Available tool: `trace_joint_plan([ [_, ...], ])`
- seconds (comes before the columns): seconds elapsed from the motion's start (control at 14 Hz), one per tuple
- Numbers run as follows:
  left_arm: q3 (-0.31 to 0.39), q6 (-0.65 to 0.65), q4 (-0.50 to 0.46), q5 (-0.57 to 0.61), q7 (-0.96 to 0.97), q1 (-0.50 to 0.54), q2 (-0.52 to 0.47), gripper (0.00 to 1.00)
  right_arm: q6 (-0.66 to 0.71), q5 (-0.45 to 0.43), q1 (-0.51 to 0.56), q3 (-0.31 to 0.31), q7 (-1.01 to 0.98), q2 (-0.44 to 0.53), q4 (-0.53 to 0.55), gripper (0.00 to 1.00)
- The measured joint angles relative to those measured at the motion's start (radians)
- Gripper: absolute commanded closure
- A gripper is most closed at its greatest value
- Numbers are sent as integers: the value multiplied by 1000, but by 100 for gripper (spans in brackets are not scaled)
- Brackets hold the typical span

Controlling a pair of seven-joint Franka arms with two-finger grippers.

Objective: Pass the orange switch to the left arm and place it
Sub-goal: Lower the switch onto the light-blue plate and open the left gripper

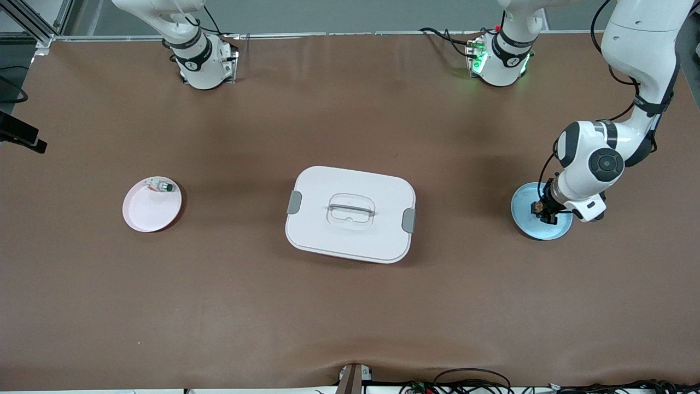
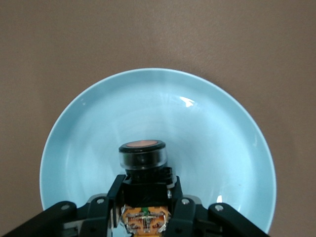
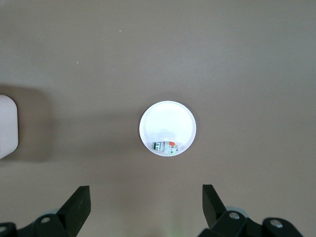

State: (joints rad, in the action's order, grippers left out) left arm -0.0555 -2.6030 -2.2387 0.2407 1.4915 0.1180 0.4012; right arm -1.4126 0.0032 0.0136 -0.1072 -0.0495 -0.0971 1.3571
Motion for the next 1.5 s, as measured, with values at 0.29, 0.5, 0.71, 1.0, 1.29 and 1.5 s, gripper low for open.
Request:
trace_joint_plan([
  [0.29, 0, -3, 0, 2, 0, 0, 7, 93, -35, 0, 0, 0, 0, 24, 35, 0],
  [0.5, 0, -3, 0, 4, 0, 0, 7, 54, -40, 0, 0, 0, 1, 37, 49, 0],
  [0.71, 0, -3, 0, 5, -3, 0, 8, 0, -40, 0, 0, 0, 1, 41, 52, 0],
  [1.0, 0, -7, 7, 5, -3, 1, 6, 0, -40, 16, 0, 0, 2, 44, 52, 0],
  [1.29, -2, -8, 21, 5, -3, 14, -26, 0, -40, 23, 0, 0, 4, 47, 53, 0],
  [1.5, -5, -7, 22, 6, -6, 15, -66, 0, -40, 28, 0, 0, 4, 50, 54, 0],
])
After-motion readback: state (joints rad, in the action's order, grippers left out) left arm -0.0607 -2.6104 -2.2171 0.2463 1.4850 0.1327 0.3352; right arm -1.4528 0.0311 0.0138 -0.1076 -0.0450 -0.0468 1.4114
